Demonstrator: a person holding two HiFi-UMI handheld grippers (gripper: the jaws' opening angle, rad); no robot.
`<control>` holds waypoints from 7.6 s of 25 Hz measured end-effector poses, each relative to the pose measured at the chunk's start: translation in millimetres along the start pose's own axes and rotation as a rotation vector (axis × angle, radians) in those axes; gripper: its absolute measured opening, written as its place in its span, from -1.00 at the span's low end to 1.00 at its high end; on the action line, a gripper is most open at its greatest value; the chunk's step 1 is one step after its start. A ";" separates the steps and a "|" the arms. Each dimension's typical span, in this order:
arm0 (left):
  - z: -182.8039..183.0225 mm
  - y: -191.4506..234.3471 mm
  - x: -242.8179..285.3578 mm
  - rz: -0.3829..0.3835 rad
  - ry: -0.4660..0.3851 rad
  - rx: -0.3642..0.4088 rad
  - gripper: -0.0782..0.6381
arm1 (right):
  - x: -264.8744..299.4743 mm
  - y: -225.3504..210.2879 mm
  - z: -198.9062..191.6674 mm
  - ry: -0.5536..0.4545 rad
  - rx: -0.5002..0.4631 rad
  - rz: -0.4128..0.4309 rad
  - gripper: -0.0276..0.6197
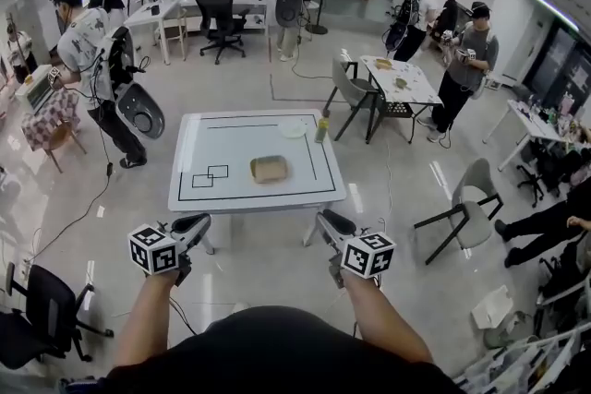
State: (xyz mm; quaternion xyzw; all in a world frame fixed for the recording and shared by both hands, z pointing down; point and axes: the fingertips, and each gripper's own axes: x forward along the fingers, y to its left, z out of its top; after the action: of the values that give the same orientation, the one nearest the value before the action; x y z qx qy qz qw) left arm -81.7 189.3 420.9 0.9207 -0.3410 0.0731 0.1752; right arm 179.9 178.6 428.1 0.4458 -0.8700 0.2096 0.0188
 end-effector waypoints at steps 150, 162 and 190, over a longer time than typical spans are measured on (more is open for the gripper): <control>83.7 388.4 277.6 -0.068 0.215 -0.138 -0.72 | 425.1 -272.1 41.0 0.292 0.169 -0.118 -0.61; 53.0 403.6 298.5 -0.075 0.262 -0.197 -0.72 | 435.4 -296.7 -7.8 0.354 0.243 -0.142 -0.61; -3.7 411.2 333.1 -0.088 0.379 -0.237 -0.72 | 458.9 -328.2 -128.5 0.506 0.394 -0.112 -0.51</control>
State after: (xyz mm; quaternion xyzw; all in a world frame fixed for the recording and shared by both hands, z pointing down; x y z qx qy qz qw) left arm -98.4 -300.3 621.2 0.8774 -0.2677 0.1965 0.3464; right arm 141.1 -293.7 760.1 0.4220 -0.7545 0.4768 0.1593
